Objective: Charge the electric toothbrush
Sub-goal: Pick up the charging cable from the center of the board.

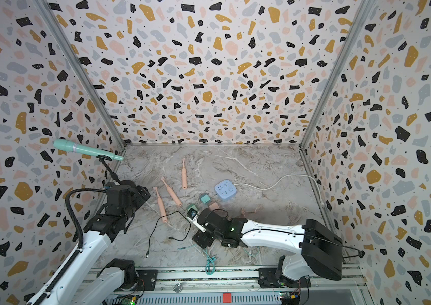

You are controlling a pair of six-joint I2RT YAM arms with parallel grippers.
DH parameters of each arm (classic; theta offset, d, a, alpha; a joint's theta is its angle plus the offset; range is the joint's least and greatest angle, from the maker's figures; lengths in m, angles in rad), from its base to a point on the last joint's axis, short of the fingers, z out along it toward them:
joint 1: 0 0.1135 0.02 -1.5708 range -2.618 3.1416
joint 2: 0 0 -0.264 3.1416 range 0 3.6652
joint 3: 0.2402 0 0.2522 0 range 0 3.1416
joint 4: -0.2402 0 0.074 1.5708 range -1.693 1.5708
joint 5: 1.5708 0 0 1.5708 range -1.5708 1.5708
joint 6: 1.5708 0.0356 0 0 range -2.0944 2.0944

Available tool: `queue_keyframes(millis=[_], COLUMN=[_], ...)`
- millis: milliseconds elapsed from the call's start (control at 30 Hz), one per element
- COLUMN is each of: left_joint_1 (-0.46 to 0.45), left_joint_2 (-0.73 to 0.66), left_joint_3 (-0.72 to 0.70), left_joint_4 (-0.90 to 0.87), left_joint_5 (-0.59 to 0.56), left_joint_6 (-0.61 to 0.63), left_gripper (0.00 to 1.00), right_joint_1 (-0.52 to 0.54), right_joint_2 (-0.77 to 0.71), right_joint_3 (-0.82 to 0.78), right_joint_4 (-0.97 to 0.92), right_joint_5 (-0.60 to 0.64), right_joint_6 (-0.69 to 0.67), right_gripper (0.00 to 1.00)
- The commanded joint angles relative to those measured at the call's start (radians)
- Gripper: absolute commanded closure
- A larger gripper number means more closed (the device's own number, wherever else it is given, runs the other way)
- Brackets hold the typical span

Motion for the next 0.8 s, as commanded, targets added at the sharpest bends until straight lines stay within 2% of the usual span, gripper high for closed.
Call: queue_keyframes(millis=[0, 100, 167, 367, 500, 567, 767], left_joint_1=[0.0, 0.002, 0.003, 0.01, 0.011, 0.011, 0.014], left_joint_2=[-0.049, -0.087, -0.107, -0.121, -0.131, -0.135, -0.145], left_joint_3=[0.014, 0.003, 0.0, 0.0, -0.007, -0.016, -0.026], left_joint_4=[-0.052, -0.064, -0.07, -0.078, -0.08, -0.077, -0.076], left_joint_5=[-0.081, -0.094, -0.11, -0.095, -0.093, -0.091, -0.082], left_joint_6=[-0.069, -0.119, -0.134, -0.139, -0.136, -0.138, -0.134], left_gripper=[0.01, 0.01, 0.0, 0.01, 0.01, 0.01, 0.0], right_joint_1=[-0.004, 0.018, 0.039, 0.053, 0.071, 0.075, 0.076], right_joint_2=[0.09, 0.192, 0.248, 0.389, 0.443, 0.469, 0.526], right_joint_3=[0.094, 0.154, 0.191, 0.297, 0.341, 0.359, 0.395], right_joint_4=[0.045, 0.055, 0.068, 0.076, 0.078, 0.075, 0.057], right_joint_5=[-0.065, -0.081, -0.074, -0.073, -0.08, -0.078, -0.074], right_joint_6=[-0.125, -0.177, -0.211, -0.262, -0.28, -0.285, -0.291], right_gripper=[0.28, 0.39, 0.4, 0.54, 0.59, 0.66, 0.7])
